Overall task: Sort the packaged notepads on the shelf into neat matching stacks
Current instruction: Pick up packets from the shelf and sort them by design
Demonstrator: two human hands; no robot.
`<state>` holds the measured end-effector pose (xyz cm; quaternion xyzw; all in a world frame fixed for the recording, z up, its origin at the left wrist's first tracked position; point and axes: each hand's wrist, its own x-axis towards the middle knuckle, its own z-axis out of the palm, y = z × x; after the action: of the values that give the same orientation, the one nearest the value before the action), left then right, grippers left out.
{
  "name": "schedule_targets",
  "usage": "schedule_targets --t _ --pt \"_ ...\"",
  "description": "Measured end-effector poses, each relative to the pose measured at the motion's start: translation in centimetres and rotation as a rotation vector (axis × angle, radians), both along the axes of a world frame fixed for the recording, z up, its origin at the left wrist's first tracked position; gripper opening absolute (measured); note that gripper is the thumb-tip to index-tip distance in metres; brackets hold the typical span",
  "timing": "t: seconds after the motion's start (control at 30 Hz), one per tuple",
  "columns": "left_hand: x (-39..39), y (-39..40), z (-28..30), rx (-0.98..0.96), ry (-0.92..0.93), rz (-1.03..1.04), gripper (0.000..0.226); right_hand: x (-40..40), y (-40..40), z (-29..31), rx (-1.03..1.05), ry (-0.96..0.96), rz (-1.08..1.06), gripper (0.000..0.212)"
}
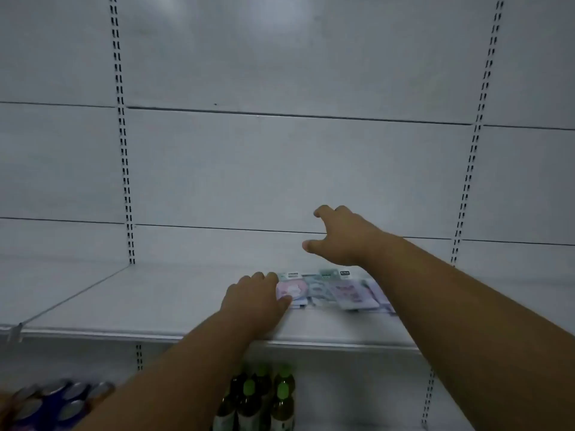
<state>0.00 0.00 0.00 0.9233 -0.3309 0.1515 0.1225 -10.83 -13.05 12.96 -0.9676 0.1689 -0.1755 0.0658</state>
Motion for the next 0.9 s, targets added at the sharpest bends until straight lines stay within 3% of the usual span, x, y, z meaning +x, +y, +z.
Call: schedule_targets --t 0.13,0.27,0.53,0.67,0.9 --pt "1.8 -2.5 0.8 -0.030 0.085 0.259 0.068 2.9 -2.3 -0.8 -0.022 0.036 0.033 0.077" --pt "3.1 -3.7 0.8 0.044 0.244 0.345 0.078 5.5 -3.7 -1.7 -0.005 0.052 0.068 0.075" --pt "4.3 -3.5 1.8 -0.100 0.334 0.363 0.035 7.1 -4.9 -2.5 -0.013 0.064 0.086 0.070" --pt "5.1 -3.6 2.5 -0.388 0.452 0.314 0.015 6.4 -6.2 -3.3 -0.006 0.156 0.046 0.059" --pt "1.4 -3.4 5.1 -1.064 0.584 0.077 0.012 5.1 -8.3 -6.2 -0.077 0.350 -0.101 0.029"
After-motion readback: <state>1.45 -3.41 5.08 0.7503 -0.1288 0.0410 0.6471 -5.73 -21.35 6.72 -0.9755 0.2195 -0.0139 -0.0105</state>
